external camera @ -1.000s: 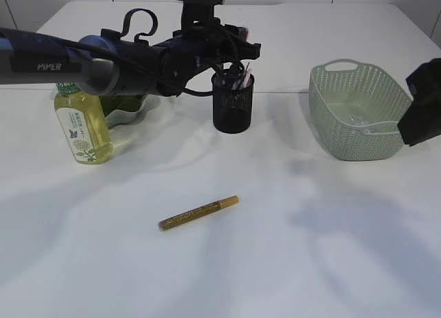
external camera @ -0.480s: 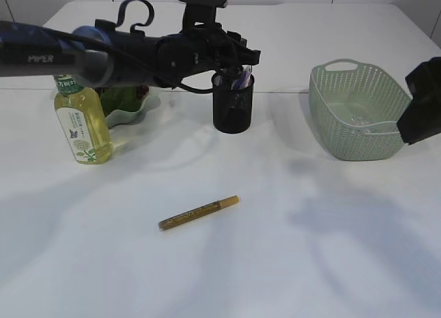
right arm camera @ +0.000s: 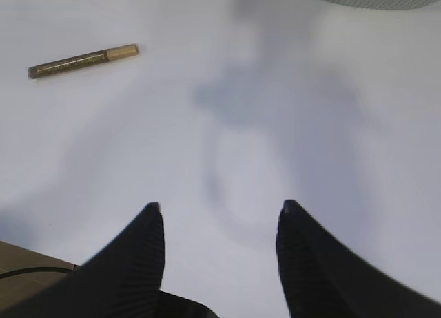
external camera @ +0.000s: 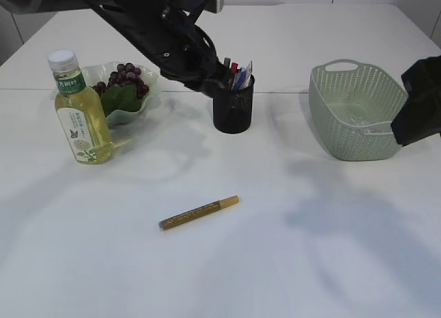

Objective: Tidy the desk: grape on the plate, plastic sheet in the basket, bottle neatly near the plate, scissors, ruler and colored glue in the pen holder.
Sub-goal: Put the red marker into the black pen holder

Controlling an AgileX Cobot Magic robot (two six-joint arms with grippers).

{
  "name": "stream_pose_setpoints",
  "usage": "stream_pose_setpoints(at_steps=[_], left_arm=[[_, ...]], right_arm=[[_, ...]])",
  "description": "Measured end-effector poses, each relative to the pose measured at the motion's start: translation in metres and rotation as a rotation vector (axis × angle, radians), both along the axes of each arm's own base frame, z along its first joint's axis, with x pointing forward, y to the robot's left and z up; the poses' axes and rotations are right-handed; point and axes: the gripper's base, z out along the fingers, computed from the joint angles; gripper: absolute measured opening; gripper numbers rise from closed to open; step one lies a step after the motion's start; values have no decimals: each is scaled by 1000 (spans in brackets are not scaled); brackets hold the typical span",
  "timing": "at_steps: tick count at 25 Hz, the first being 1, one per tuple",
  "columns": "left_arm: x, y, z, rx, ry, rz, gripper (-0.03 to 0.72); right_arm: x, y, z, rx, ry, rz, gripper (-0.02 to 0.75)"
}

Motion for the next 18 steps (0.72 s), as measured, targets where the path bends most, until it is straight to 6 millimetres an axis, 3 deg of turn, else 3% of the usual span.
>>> stream_pose_setpoints(at_steps=[8, 14, 18], left_arm=[[-37, 11, -15, 249, 354, -117, 239], [-54, -5, -19, 317, 386, -313, 239], [-53, -11, -36, 330, 415, -377, 239]], right_arm=[[-1, 2, 0, 27, 10, 2, 419], [-2, 4, 0, 45, 18, 4, 419], [-2, 4, 0, 52, 29, 5, 419]])
